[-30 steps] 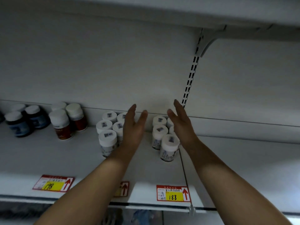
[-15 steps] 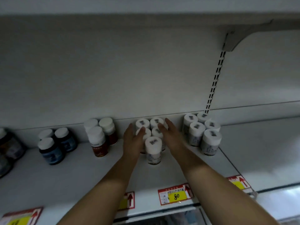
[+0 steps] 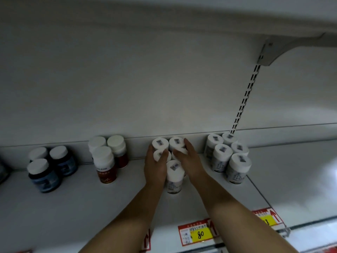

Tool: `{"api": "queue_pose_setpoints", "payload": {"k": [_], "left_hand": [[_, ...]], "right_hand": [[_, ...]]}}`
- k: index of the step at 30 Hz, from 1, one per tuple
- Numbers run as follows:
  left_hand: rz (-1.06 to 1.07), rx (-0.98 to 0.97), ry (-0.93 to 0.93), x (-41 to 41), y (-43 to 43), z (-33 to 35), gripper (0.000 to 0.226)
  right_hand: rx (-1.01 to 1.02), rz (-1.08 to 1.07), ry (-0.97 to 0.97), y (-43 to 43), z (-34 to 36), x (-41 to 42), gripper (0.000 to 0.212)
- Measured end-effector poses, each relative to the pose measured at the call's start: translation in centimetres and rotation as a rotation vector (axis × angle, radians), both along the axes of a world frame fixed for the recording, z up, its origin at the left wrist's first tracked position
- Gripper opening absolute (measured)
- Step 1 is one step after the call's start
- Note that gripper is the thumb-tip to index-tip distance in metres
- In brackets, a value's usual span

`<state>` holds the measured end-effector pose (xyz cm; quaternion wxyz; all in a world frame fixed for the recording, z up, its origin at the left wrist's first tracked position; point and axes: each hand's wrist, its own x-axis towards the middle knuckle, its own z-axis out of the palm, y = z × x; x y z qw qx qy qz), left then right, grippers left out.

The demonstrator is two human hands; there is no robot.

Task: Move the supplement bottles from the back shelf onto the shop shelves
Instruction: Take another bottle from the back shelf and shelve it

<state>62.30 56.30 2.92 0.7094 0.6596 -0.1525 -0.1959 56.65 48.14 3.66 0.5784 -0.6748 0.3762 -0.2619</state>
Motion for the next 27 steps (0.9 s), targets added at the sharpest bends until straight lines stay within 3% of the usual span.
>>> {"api": "queue_pose_setpoints", "payload": {"k": [6, 10, 13, 15, 18, 23, 27], "left_hand": [[0.0, 0.008, -0.014, -0.6, -0.7, -0.2, 0.057], [-0.003, 0.036, -0.043, -0.5, -0.8, -0.6, 0.055], [-0.021, 0.076, -0.1, -0.4, -0.2, 0.2, 0.033], [-0.011, 0.074, -0.083, -0.2, 0.2, 0.7, 0.041], [0.026, 0.099, -0.067, 0.1, 1.2, 1.4, 0.06], [0.093, 0.034, -0.235, 0.7, 4.5, 4.4, 0.057], [0.219, -0.018, -0.298, 3.0, 8.3, 6.3, 0.056]], "right_hand": [[0.015, 0.02, -0.011, -0.9, -0.1, -0.7, 0.064], [0.025, 0.038, -0.028, -1.1, -0.2, -0.9, 0.063], [0.039, 0.06, -0.052, -1.3, 0.0, -1.0, 0.064], [0.025, 0.07, -0.063, -1.5, 0.6, -1.1, 0.064], [-0.038, 0.08, -0.087, -1.4, 1.8, -1.3, 0.06], [-0.283, 0.132, -0.063, 0.8, 4.9, 0.2, 0.054], [-0.319, 0.231, -0.145, 4.8, 6.8, 2.9, 0.055]]}}
